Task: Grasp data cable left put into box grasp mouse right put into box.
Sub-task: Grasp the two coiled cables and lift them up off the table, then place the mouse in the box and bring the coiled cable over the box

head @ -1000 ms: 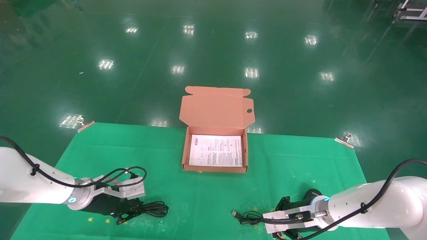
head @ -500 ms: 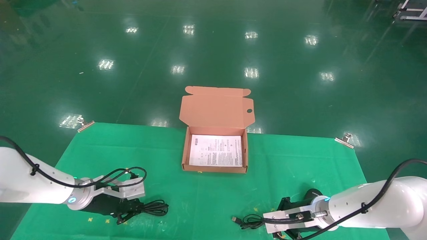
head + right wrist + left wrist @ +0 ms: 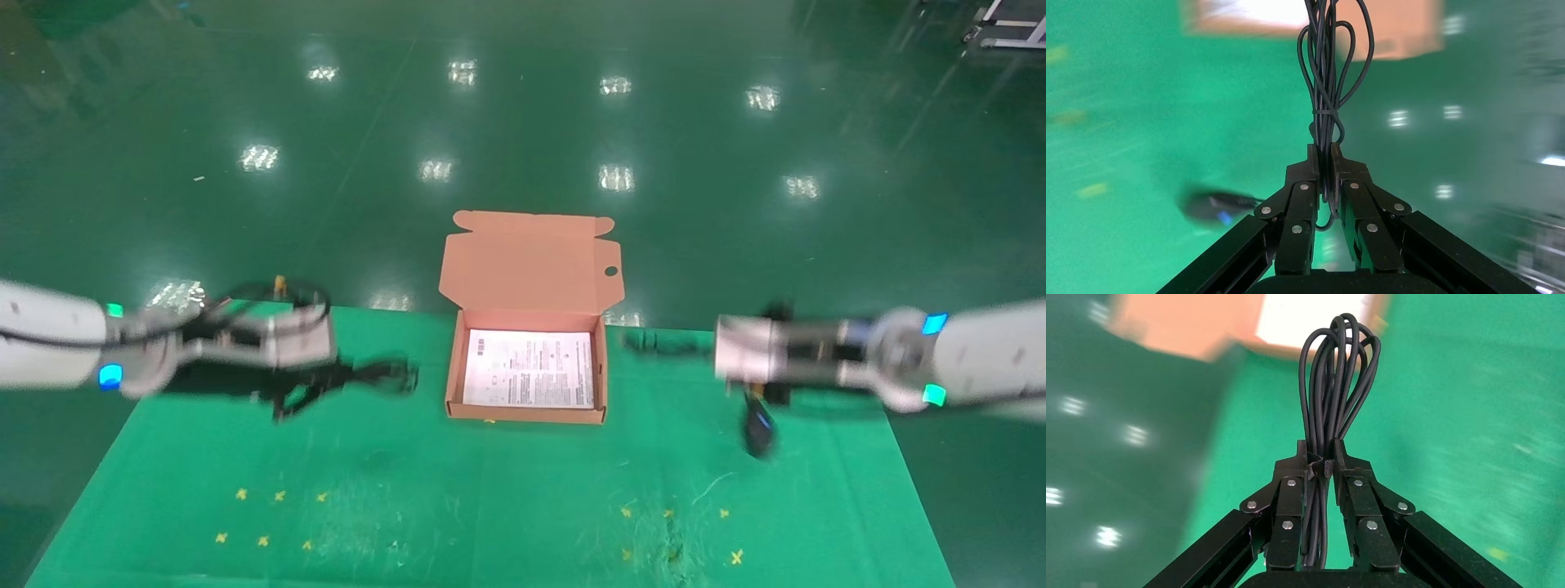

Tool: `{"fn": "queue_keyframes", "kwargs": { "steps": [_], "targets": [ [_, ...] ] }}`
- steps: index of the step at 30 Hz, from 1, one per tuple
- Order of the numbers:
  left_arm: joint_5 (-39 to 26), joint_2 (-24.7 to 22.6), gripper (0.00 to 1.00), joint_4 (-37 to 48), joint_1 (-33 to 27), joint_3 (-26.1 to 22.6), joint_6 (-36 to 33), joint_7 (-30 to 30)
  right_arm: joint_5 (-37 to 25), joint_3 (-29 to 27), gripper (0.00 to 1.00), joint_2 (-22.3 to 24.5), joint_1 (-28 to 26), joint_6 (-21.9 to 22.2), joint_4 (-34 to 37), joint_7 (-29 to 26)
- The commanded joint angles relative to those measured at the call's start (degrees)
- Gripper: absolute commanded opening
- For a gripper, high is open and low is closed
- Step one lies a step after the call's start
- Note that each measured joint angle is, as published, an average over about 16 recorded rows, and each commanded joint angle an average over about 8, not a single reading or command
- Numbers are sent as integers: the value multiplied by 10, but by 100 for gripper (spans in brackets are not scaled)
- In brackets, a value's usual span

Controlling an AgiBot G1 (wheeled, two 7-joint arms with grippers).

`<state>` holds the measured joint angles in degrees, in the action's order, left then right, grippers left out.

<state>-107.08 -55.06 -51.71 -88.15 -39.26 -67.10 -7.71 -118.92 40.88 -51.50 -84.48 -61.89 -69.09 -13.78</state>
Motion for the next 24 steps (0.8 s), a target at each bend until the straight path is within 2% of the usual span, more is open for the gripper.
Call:
{"fn": "queue_keyframes", "kwargs": {
  "steps": [1,7,16,24],
  "targets": [
    [-3,6,0,-32,-11,5,5,-12,-7,-12,0,4,-21,8,-11,-15],
    [-28,-18,0,-55,-43,9,44,-16,-1,-26,0,-53,-81,44,16,-5],
    [-51,-63,0,-21,-89,12,97,8,24,-34,0,-156,-151,111,127,54],
    [-57,-75,0,-3,-106,12,108,15,49,-36,0,-200,-178,134,182,105]
  ]
}}
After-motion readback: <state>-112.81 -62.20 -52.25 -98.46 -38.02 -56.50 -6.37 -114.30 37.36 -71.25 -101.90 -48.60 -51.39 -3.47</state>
